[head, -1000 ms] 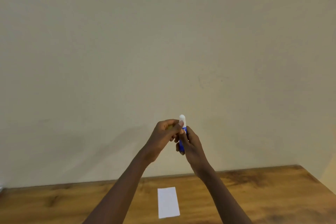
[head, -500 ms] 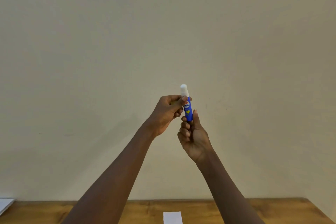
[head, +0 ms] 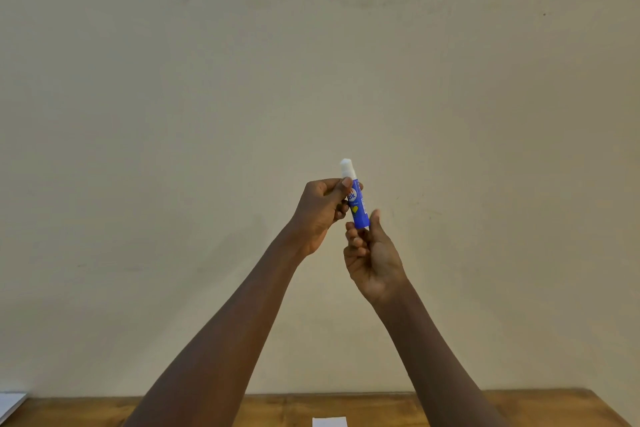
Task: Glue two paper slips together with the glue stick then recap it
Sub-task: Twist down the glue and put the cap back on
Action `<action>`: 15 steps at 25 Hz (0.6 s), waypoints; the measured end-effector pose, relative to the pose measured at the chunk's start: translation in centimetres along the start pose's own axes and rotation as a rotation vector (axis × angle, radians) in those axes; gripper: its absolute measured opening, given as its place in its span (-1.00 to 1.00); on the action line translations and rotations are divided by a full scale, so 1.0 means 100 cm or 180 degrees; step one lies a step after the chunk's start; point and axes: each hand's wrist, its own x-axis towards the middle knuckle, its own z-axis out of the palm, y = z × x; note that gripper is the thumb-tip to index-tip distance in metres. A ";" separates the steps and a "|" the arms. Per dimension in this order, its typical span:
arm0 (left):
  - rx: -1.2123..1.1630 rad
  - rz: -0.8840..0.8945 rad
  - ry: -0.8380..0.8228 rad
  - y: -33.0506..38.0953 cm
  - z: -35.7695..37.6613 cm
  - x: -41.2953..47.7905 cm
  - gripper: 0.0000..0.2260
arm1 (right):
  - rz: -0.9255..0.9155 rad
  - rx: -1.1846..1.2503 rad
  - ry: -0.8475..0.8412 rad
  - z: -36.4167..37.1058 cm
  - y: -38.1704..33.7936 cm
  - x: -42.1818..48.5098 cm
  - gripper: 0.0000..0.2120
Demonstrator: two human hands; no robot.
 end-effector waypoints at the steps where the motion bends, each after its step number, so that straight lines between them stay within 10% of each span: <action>1: 0.0008 0.0014 -0.0026 0.000 0.000 -0.001 -0.78 | 0.0004 0.0122 -0.0044 0.001 -0.001 -0.001 -0.64; 6: -0.0012 -0.0085 0.0260 -0.001 0.007 0.001 -0.72 | -0.1222 -0.0325 0.0048 -0.004 0.006 0.000 -0.90; 9: -0.0063 -0.0059 0.0136 -0.002 0.004 0.000 -0.77 | -0.0297 -0.0638 0.0148 -0.002 -0.005 -0.003 -0.46; 12: -0.0122 -0.0010 -0.0053 -0.004 0.001 -0.002 -0.77 | 0.0099 -0.0376 0.0038 0.002 -0.008 -0.004 -0.59; 15: -0.0292 -0.0096 0.0028 -0.004 0.005 -0.001 -0.76 | -0.1429 -0.0986 0.0225 -0.001 0.003 0.000 -0.75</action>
